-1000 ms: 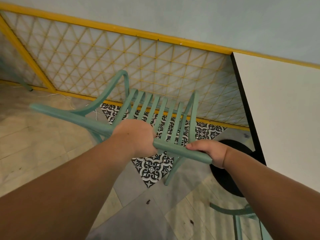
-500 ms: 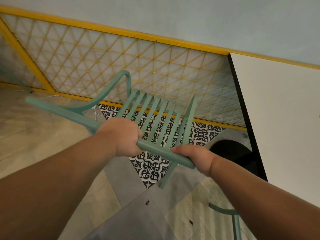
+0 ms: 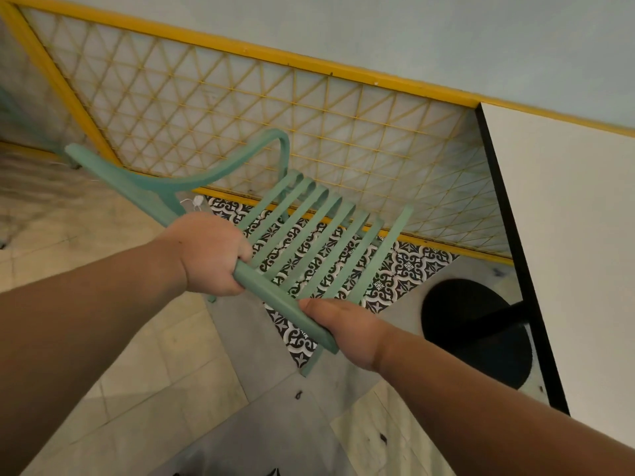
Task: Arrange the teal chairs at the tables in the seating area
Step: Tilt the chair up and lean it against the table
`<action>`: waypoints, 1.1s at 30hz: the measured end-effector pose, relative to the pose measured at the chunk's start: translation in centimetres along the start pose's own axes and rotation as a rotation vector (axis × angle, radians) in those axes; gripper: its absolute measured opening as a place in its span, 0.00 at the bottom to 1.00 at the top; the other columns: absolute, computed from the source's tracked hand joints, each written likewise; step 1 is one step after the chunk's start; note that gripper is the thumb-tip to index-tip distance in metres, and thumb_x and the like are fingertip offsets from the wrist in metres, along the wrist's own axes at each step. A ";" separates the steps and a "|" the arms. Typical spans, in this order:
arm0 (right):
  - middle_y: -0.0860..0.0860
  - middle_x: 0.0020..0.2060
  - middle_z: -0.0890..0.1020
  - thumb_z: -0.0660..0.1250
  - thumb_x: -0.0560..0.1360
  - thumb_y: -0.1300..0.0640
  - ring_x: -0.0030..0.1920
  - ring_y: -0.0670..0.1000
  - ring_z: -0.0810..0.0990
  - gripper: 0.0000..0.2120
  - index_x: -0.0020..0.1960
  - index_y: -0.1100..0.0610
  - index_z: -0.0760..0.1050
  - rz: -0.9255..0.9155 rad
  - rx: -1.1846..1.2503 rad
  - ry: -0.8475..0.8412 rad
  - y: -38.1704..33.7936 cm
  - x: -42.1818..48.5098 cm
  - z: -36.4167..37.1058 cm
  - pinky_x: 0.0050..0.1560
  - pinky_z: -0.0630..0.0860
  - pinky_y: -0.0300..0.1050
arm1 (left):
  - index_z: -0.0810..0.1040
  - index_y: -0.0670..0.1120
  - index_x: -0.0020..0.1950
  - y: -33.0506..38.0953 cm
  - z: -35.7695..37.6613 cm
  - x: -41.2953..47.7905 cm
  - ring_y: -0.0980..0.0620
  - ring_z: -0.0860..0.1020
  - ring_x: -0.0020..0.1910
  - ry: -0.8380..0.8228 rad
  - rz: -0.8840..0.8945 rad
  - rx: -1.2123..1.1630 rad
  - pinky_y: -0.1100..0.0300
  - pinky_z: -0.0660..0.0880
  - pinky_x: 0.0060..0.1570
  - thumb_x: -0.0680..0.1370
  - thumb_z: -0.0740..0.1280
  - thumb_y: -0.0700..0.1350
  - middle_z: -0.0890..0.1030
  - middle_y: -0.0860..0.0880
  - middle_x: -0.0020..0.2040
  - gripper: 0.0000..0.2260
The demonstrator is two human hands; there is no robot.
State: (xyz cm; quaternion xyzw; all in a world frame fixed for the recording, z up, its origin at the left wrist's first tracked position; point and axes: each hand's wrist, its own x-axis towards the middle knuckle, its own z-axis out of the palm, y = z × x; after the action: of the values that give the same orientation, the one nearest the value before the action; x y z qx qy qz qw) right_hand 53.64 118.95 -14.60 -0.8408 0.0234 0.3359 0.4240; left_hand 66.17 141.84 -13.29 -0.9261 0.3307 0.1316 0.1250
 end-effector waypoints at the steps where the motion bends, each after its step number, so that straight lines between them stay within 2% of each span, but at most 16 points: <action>1: 0.51 0.60 0.75 0.52 0.87 0.44 0.56 0.48 0.71 0.18 0.68 0.46 0.75 0.006 0.019 -0.002 -0.1 0.2 0.2 0.55 0.65 0.40 | 0.80 0.53 0.39 -0.3 0.3 0.0 0.52 0.79 0.39 0.020 0.001 -0.010 0.58 0.77 0.37 0.61 0.54 0.64 0.79 0.53 0.35 0.22; 4: 0.52 0.55 0.78 0.54 0.84 0.37 0.51 0.51 0.76 0.16 0.56 0.45 0.75 0.037 0.103 0.000 -0.7 1.1 1.3 0.50 0.73 0.44 | 0.84 0.58 0.44 -1.4 0.9 -0.1 0.54 0.80 0.40 0.069 -0.001 -0.009 0.59 0.77 0.38 0.61 0.57 0.64 0.82 0.55 0.37 0.22; 8: 0.53 0.50 0.81 0.56 0.78 0.29 0.48 0.52 0.78 0.24 0.53 0.48 0.77 0.047 0.141 0.000 -0.7 2.3 2.3 0.53 0.76 0.52 | 0.83 0.59 0.42 -2.6 1.3 -0.2 0.54 0.79 0.40 0.091 -0.002 0.024 0.58 0.78 0.39 0.62 0.62 0.63 0.82 0.57 0.37 0.16; 10: 0.53 0.49 0.81 0.57 0.76 0.28 0.48 0.52 0.78 0.26 0.53 0.48 0.78 0.042 0.163 -0.002 -0.4 2.9 2.6 0.53 0.76 0.52 | 0.83 0.60 0.40 -2.7 1.2 -0.4 0.54 0.79 0.40 0.099 -0.010 0.010 0.58 0.77 0.39 0.62 0.62 0.62 0.82 0.57 0.36 0.14; 12: 0.53 0.51 0.82 0.57 0.69 0.22 0.51 0.54 0.80 0.33 0.54 0.48 0.79 0.042 0.194 0.006 0.0 3.2 2.8 0.58 0.77 0.55 | 0.83 0.61 0.41 -2.5 0.8 -0.5 0.54 0.78 0.40 0.103 -0.011 0.006 0.59 0.76 0.40 0.62 0.62 0.62 0.82 0.58 0.36 0.15; 15: 0.54 0.52 0.83 0.59 0.61 0.20 0.54 0.56 0.82 0.40 0.55 0.50 0.81 0.038 0.206 0.027 0.9 3.8 2.9 0.62 0.77 0.59 | 0.84 0.62 0.47 -1.6 0.2 -0.6 0.55 0.78 0.46 0.058 -0.018 0.077 0.58 0.70 0.43 0.64 0.61 0.63 0.82 0.58 0.40 0.18; 17: 0.53 0.54 0.84 0.59 0.60 0.18 0.55 0.54 0.82 0.43 0.59 0.49 0.83 0.037 0.171 0.053 1.5 4.4 2.7 0.64 0.77 0.58 | 0.82 0.65 0.50 -0.8 -0.1 -0.8 0.53 0.76 0.51 -0.010 -0.089 0.130 0.54 0.68 0.50 0.66 0.61 0.63 0.81 0.58 0.43 0.17; 19: 0.51 0.56 0.83 0.54 0.60 0.15 0.56 0.51 0.81 0.47 0.62 0.45 0.82 -0.032 0.043 0.050 2.3 5.0 2.6 0.65 0.76 0.55 | 0.81 0.65 0.53 0.2 -1.0 -1.2 0.51 0.73 0.52 -0.105 -0.181 0.087 0.49 0.69 0.57 0.66 0.63 0.64 0.79 0.59 0.46 0.17; 21: 0.52 0.58 0.82 0.50 0.62 0.19 0.59 0.53 0.79 0.45 0.63 0.45 0.82 -0.056 -0.069 0.016 2.2 5.3 2.5 0.69 0.73 0.56 | 0.81 0.64 0.53 1.7 -2.3 -1.6 0.53 0.74 0.50 -0.237 -0.154 -0.054 0.50 0.70 0.58 0.60 0.65 0.72 0.79 0.59 0.47 0.26; 23: 0.54 0.64 0.80 0.46 0.67 0.26 0.65 0.56 0.75 0.43 0.68 0.48 0.78 -0.114 -0.327 -0.072 1.2 5.0 2.3 0.74 0.64 0.55 | 0.83 0.61 0.49 4.4 -2.9 -1.8 0.55 0.78 0.47 -0.368 -0.054 -0.214 0.53 0.73 0.52 0.50 0.60 0.82 0.82 0.59 0.45 0.38; 25: 0.56 0.69 0.77 0.54 0.80 0.39 0.70 0.56 0.72 0.28 0.74 0.51 0.72 -0.166 -0.580 -0.121 0.7 5.0 2.0 0.75 0.60 0.59 | 0.83 0.53 0.41 7.3 -2.1 -1.9 0.53 0.80 0.40 -0.296 -0.030 -0.258 0.55 0.76 0.40 0.55 0.53 0.85 0.82 0.55 0.37 0.41; 26: 0.57 0.70 0.76 0.57 0.84 0.49 0.70 0.57 0.72 0.21 0.75 0.54 0.71 -0.181 -0.634 -0.124 1.0 5.4 1.8 0.74 0.62 0.59 | 0.81 0.49 0.36 8.1 -1.7 -1.8 0.52 0.80 0.35 -0.183 -0.060 -0.233 0.55 0.75 0.36 0.61 0.50 0.83 0.79 0.53 0.32 0.40; 27: 0.58 0.69 0.77 0.59 0.84 0.57 0.70 0.58 0.73 0.19 0.74 0.56 0.72 -0.198 -0.646 -0.096 1.6 5.9 1.6 0.72 0.65 0.57 | 0.78 0.47 0.33 8.5 -1.4 -1.7 0.51 0.77 0.30 -0.056 -0.080 -0.205 0.55 0.75 0.33 0.65 0.49 0.78 0.75 0.52 0.28 0.37; 28: 0.59 0.67 0.78 0.61 0.83 0.60 0.68 0.59 0.75 0.18 0.72 0.57 0.74 -0.212 -0.629 -0.058 2.3 6.4 1.5 0.69 0.68 0.56 | 0.76 0.46 0.31 8.5 -1.3 -1.5 0.50 0.73 0.27 0.036 -0.087 -0.189 0.55 0.75 0.32 0.66 0.48 0.73 0.71 0.52 0.26 0.33; 30: 0.58 0.61 0.82 0.64 0.82 0.60 0.63 0.60 0.78 0.15 0.68 0.55 0.78 -0.242 -0.624 0.015 4.0 7.6 1.3 0.66 0.72 0.56 | 0.71 0.45 0.29 8.1 -1.4 -1.2 0.49 0.66 0.26 0.074 -0.072 -0.182 0.56 0.69 0.29 0.62 0.47 0.69 0.66 0.51 0.25 0.29; 33: 0.53 0.59 0.83 0.66 0.81 0.56 0.63 0.58 0.77 0.14 0.66 0.48 0.80 -0.266 -0.701 0.027 5.7 9.1 1.1 0.67 0.71 0.58 | 0.69 0.44 0.29 7.7 -1.2 -0.7 0.48 0.65 0.27 0.069 -0.020 -0.196 0.58 0.64 0.30 0.60 0.46 0.68 0.66 0.49 0.26 0.28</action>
State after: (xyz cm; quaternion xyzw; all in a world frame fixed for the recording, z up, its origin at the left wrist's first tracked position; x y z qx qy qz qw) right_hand 58.26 118.39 -24.35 -0.9350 -0.1965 0.2543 0.1501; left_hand 60.87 136.08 -13.03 -0.9411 0.3111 0.1302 0.0237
